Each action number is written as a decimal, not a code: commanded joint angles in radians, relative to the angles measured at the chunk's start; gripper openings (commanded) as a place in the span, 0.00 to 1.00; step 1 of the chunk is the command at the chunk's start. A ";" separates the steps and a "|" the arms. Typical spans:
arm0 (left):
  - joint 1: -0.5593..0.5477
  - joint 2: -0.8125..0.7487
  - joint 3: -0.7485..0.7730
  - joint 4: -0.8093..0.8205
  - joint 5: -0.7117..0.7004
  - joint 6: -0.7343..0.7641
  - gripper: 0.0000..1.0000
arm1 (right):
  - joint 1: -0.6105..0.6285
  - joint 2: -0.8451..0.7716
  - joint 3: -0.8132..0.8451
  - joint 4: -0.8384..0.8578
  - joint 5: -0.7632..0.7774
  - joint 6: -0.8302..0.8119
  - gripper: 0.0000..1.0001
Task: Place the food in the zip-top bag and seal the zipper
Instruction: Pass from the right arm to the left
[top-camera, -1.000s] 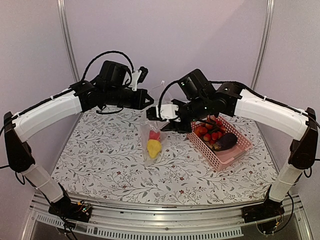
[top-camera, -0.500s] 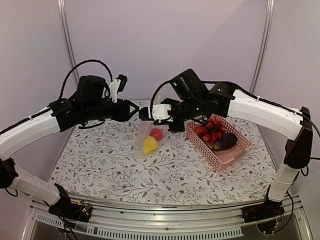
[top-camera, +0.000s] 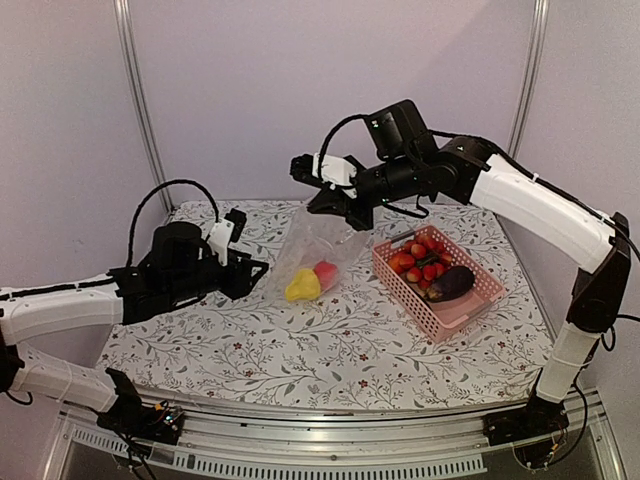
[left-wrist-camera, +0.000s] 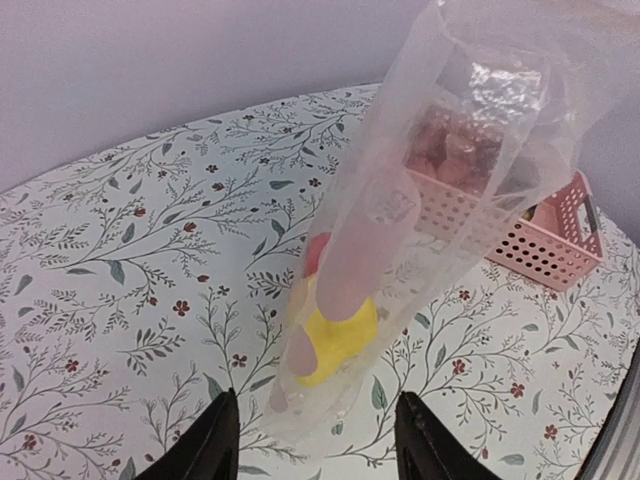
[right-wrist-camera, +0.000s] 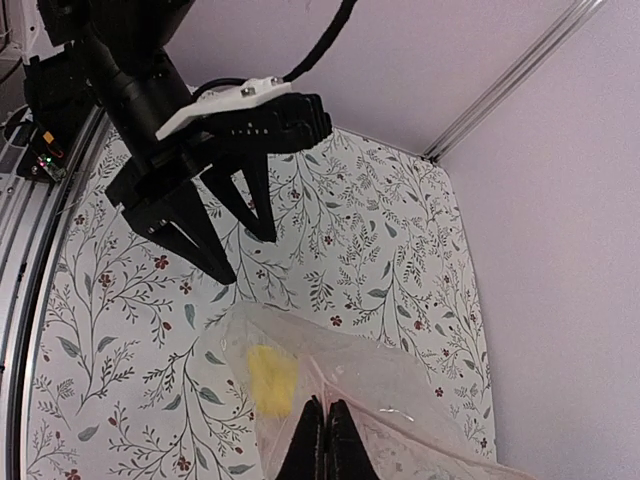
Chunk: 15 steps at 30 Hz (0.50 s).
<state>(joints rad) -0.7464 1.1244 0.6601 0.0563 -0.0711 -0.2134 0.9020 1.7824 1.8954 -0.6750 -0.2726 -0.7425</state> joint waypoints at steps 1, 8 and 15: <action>-0.007 0.103 0.004 0.150 -0.032 0.086 0.53 | -0.016 -0.007 0.061 -0.031 -0.115 0.062 0.00; -0.005 0.212 0.061 0.137 -0.010 0.130 0.50 | -0.028 -0.014 0.076 -0.046 -0.120 0.052 0.00; 0.027 0.018 0.220 -0.205 -0.182 0.081 0.68 | -0.045 0.052 0.142 -0.041 -0.076 -0.009 0.00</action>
<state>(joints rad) -0.7448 1.2530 0.7692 0.0326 -0.1318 -0.1078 0.8757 1.7874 1.9629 -0.7044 -0.3695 -0.7166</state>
